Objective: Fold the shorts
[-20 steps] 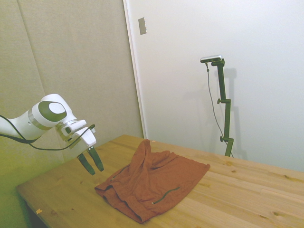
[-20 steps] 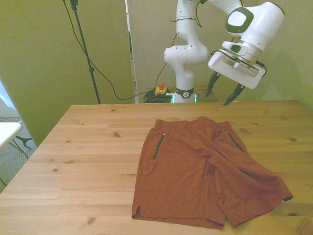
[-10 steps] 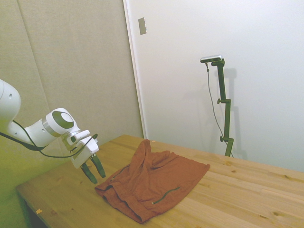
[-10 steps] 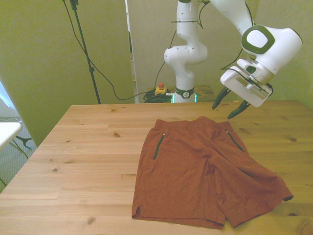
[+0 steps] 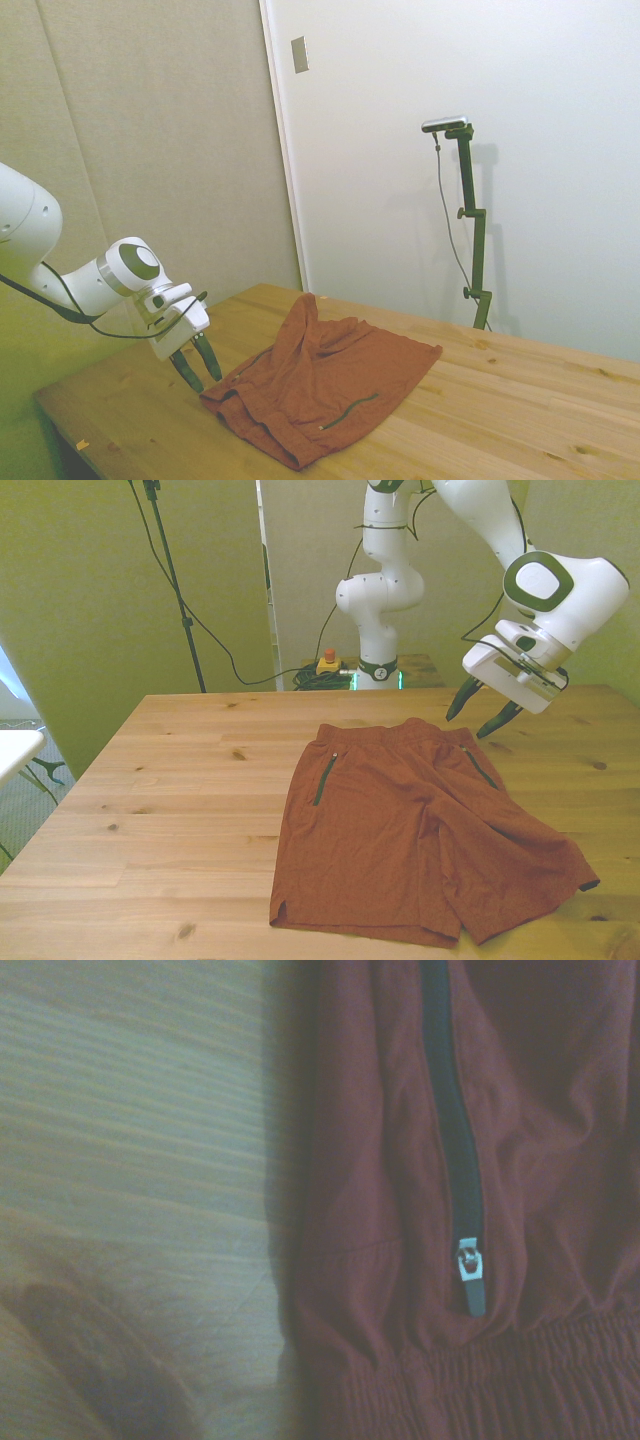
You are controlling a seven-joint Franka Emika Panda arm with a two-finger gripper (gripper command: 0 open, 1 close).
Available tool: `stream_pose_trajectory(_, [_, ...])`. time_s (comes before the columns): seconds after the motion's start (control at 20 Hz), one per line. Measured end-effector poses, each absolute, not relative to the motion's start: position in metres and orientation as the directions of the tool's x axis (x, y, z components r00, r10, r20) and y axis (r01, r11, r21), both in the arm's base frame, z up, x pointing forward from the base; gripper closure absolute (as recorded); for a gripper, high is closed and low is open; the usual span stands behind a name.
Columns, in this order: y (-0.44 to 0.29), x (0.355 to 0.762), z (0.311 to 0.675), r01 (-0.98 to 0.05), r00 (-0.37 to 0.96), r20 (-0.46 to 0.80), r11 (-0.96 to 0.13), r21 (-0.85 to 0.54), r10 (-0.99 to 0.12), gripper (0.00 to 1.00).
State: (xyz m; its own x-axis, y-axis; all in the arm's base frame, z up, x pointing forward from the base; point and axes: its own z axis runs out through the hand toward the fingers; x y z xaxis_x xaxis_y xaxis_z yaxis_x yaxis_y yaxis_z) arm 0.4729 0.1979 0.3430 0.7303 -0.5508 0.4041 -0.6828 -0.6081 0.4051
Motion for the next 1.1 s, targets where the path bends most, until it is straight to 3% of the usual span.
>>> stream_pose_trajectory(0.5, [0.172, 0.472, 0.337, -0.705, 0.710, 0.403, -0.581, 0.407, -0.578, 0.00])
stream_pose_trajectory(0.55, [0.171, 0.471, 0.337, -0.704, 0.710, 0.403, -0.582, 0.407, -0.577, 1.00])
stream_pose_trajectory(1.1, [0.171, 0.461, 0.332, -0.696, 0.718, 0.400, -0.598, 0.398, -0.569, 1.00])
